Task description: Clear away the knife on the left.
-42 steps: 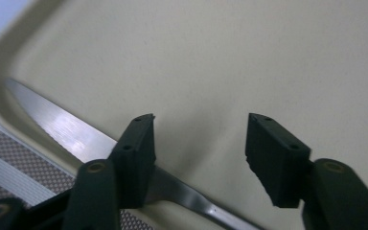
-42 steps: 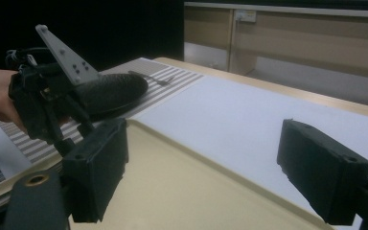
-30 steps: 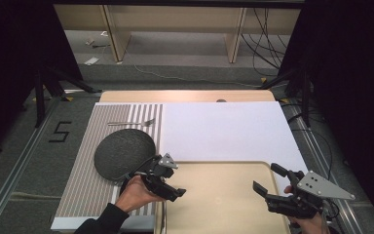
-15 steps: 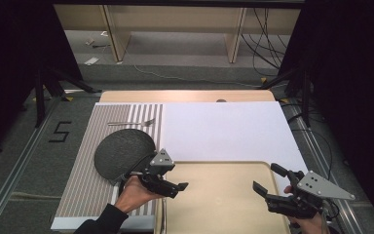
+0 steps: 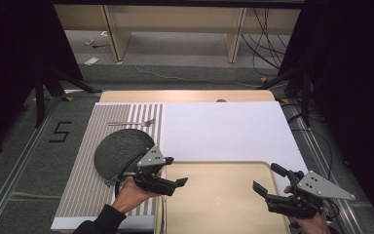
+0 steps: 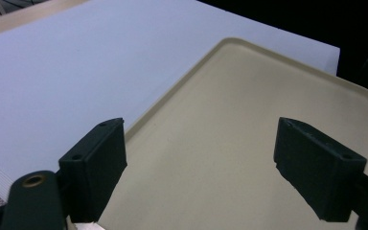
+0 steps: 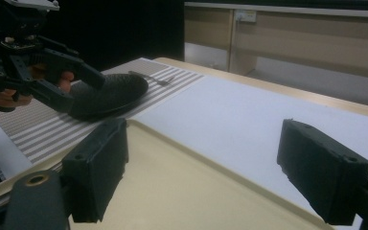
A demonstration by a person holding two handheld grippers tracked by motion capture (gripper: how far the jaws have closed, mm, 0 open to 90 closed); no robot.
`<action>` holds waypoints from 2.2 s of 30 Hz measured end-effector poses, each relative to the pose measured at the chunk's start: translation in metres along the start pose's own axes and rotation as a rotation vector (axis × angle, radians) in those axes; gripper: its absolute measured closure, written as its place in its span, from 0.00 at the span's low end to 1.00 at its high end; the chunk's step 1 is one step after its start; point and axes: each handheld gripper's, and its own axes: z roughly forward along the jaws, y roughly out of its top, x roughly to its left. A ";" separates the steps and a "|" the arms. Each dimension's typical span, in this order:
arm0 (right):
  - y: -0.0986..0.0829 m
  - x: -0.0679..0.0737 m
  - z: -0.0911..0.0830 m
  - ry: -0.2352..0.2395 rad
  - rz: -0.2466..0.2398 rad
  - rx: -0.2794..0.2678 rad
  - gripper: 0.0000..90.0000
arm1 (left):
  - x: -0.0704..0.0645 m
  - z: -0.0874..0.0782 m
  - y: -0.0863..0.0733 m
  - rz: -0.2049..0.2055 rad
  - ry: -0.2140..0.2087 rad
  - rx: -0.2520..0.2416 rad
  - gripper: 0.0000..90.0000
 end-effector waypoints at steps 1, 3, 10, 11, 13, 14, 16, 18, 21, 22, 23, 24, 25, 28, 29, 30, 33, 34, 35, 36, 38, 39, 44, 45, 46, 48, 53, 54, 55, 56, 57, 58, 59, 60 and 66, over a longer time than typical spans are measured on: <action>0.000 0.000 0.000 0.000 -0.001 0.001 0.21 | 0.000 -0.001 0.000 0.000 0.002 -0.015 0.20; 0.000 0.000 0.000 -0.001 0.000 0.001 0.21 | 0.000 -0.004 0.000 0.006 0.009 -0.041 0.20; 0.000 0.000 0.000 0.000 -0.001 0.001 0.21 | 0.001 -0.013 -0.001 0.005 0.013 -0.115 0.20; 0.000 0.000 0.000 -0.001 -0.001 0.002 0.21 | 0.001 -0.014 -0.002 0.003 0.014 -0.122 0.20; 0.000 0.000 0.000 0.000 0.000 0.000 0.21 | 0.002 -0.016 -0.003 0.002 0.011 -0.137 0.20; 0.000 0.000 0.000 0.000 -0.001 0.001 0.21 | 0.002 -0.017 -0.003 0.002 0.014 -0.139 0.20; 0.000 0.000 0.000 0.000 -0.001 0.001 0.21 | 0.002 -0.019 -0.004 0.001 0.019 -0.142 0.20; 0.000 0.000 0.000 0.001 0.001 0.000 0.21 | 0.002 -0.021 -0.005 0.004 0.023 -0.150 0.19; 0.000 0.000 0.000 0.002 0.003 -0.002 0.21 | 0.003 -0.024 -0.007 -0.005 0.032 -0.164 0.19; 0.000 0.000 0.000 0.002 0.003 -0.003 0.21 | 0.003 -0.024 -0.007 -0.007 0.037 -0.167 0.20; 0.000 0.000 0.000 0.002 0.003 -0.002 0.21 | 0.004 -0.025 -0.007 -0.011 0.035 -0.170 0.20; 0.000 0.000 0.000 0.003 0.002 -0.001 0.21 | 0.004 -0.025 -0.008 -0.018 0.033 -0.174 0.19; 0.000 0.001 0.000 0.004 0.001 -0.002 0.21 | 0.004 -0.026 -0.009 -0.023 0.033 -0.176 0.19; 0.000 0.001 0.000 0.005 0.002 -0.004 0.21 | 0.005 -0.027 -0.010 -0.035 0.025 -0.184 0.18; 0.000 0.001 0.000 0.005 0.002 -0.004 0.21 | 0.005 -0.028 -0.010 -0.043 0.018 -0.189 0.18; 0.000 0.000 0.000 0.005 0.003 -0.002 0.21 | 0.005 -0.028 -0.010 -0.052 0.008 -0.194 0.17; 0.000 0.000 0.000 0.004 0.004 -0.003 0.21 | 0.004 -0.030 -0.011 -0.048 0.009 -0.198 0.17; 0.000 0.000 0.000 0.004 0.005 -0.003 0.21 | 0.004 -0.030 -0.012 -0.046 0.010 -0.197 0.17; 0.000 0.000 0.000 0.004 0.003 -0.003 0.21 | 0.003 -0.030 -0.012 -0.044 0.009 -0.197 0.17; 0.000 0.001 0.000 0.005 0.003 -0.003 0.21 | 0.003 -0.030 -0.013 -0.043 0.006 -0.196 0.17; 0.000 0.000 0.000 0.005 0.004 -0.003 0.21 | 0.002 -0.031 -0.014 -0.039 0.010 -0.194 0.17; 0.000 0.000 0.000 0.004 0.003 -0.002 0.21 | 0.001 -0.032 -0.014 -0.037 0.012 -0.195 0.17; 0.000 0.001 0.000 0.005 0.003 -0.003 0.21 | -0.001 -0.034 -0.017 -0.035 0.016 -0.195 0.17; 0.000 0.001 0.000 0.005 0.003 -0.004 0.21 | -0.001 -0.034 -0.018 -0.031 0.019 -0.194 0.17; 0.000 0.001 0.000 0.005 0.003 -0.004 0.21 | -0.001 -0.035 -0.018 -0.030 0.021 -0.194 0.17; 0.000 0.001 0.000 0.006 0.002 -0.004 0.21 | -0.002 -0.036 -0.020 -0.028 0.026 -0.194 0.17; 0.000 0.001 0.000 0.006 0.005 -0.007 0.21 | -0.004 -0.036 -0.023 -0.024 0.043 -0.187 0.17; 0.000 0.001 0.000 0.005 0.003 -0.006 0.21 | -0.004 -0.036 -0.024 -0.024 0.045 -0.186 0.17; 0.000 0.001 0.000 0.006 0.002 -0.005 0.21 | -0.004 -0.037 -0.025 -0.026 0.043 -0.187 0.17; 0.000 0.001 0.000 0.006 0.003 -0.004 0.21 | -0.005 -0.037 -0.025 -0.027 0.043 -0.185 0.17; 0.000 0.001 -0.001 0.006 0.003 -0.003 0.21 | -0.005 -0.038 -0.026 -0.024 0.048 -0.184 0.17; 0.000 0.001 -0.001 0.006 0.003 -0.006 0.21 | -0.006 -0.038 -0.027 -0.025 0.051 -0.181 0.17; 0.000 0.001 -0.001 0.006 0.004 -0.006 0.21 | -0.006 -0.039 -0.028 -0.025 0.053 -0.182 0.17; 0.000 0.001 -0.001 0.006 0.004 -0.004 0.21 | -0.007 -0.040 -0.029 -0.022 0.059 -0.181 0.17; 0.000 0.002 -0.001 0.005 0.000 -0.003 0.21 | -0.009 -0.046 -0.034 -0.027 0.078 -0.185 0.17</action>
